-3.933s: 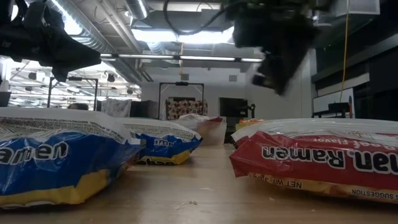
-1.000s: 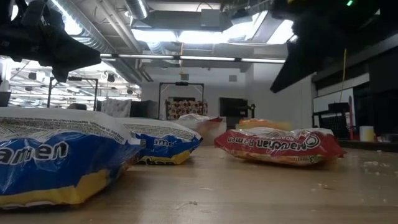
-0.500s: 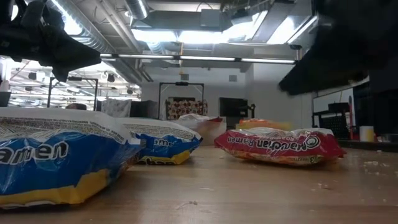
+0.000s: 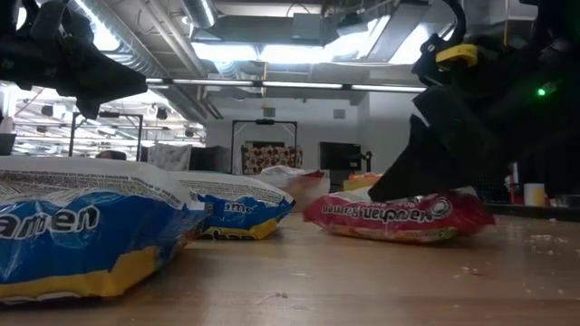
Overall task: Sort Maruchan noodles
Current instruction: Put the red noodle pack into the transparent bin
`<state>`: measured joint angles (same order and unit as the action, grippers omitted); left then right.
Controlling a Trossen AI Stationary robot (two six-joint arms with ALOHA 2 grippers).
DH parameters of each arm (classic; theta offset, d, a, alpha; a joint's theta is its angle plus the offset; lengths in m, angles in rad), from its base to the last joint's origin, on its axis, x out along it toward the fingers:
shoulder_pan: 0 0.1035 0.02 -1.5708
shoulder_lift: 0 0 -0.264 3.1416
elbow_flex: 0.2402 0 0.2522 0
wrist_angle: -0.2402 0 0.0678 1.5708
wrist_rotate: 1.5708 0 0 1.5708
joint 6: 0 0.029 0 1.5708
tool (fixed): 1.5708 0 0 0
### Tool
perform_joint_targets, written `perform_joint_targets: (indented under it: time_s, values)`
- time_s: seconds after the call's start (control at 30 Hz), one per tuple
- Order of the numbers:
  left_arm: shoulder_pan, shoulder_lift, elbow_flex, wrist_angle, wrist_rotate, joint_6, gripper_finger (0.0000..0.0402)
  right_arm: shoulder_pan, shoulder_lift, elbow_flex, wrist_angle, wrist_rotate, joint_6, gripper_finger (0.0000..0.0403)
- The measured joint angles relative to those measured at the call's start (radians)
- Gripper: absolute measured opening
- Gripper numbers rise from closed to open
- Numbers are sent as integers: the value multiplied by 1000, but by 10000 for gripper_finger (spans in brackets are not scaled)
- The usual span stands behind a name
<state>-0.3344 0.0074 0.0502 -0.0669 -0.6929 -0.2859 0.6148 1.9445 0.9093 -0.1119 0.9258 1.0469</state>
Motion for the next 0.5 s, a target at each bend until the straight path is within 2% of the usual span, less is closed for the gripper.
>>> perform_joint_targets:
  time_s: [0.13, 0.5]
  values:
    - [0, 0, 0, 0, 0, 0, 90, 1, 2, 0, -14, 0, -4, 225]
    - [0, 0, 0, 0, 2, 0, 90, -1, 4, -1, -64, 18, -3, 36]
